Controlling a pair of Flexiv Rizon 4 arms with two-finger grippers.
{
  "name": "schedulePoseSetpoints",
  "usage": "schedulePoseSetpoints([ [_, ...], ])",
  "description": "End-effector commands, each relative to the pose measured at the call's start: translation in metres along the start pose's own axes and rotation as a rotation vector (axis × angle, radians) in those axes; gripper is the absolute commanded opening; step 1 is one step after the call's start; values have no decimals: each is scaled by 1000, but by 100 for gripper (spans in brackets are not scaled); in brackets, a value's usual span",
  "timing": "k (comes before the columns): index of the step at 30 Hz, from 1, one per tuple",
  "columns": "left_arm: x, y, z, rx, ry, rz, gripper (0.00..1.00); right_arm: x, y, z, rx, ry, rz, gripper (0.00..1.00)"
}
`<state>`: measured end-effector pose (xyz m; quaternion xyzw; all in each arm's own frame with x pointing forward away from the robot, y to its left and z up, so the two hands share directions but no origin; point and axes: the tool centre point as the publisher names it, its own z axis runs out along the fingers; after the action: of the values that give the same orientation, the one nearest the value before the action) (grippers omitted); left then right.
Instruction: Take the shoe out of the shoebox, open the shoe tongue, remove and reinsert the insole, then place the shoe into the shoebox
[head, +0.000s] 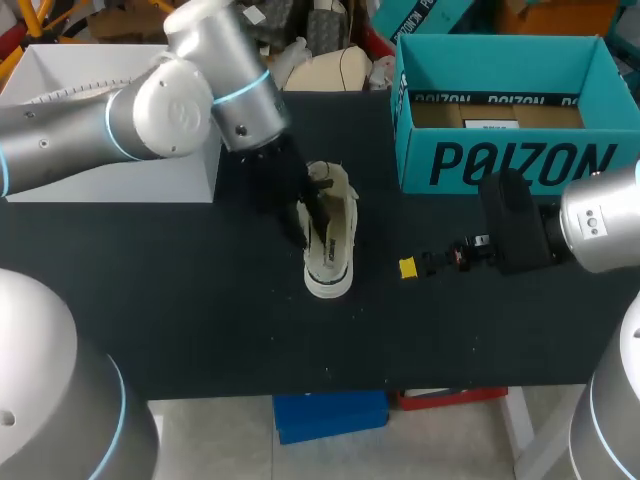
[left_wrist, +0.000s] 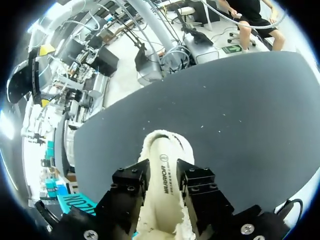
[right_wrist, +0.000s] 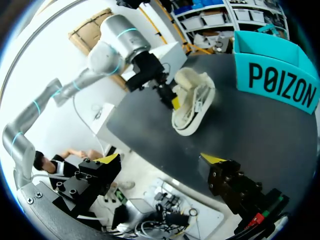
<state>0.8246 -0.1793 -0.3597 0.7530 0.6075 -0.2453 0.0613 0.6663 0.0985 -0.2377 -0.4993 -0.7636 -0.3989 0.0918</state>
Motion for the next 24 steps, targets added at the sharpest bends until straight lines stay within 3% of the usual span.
schedulePoseSetpoints([
  [1, -7, -10, -3, -85, 79, 20, 0, 0, -1, -2, -1, 0, 0, 100],
  [8, -1, -18, 13, -57, 150, 43, 0, 0, -1, -2, -1, 0, 0, 100],
  [17, 4, -14, 27, -141, 141, 25, 0, 0, -1, -2, -1, 0, 0, 100],
  [24, 6, -8, 38, -128, 174, 10, 0, 0, -1, -2, -1, 0, 0, 100],
])
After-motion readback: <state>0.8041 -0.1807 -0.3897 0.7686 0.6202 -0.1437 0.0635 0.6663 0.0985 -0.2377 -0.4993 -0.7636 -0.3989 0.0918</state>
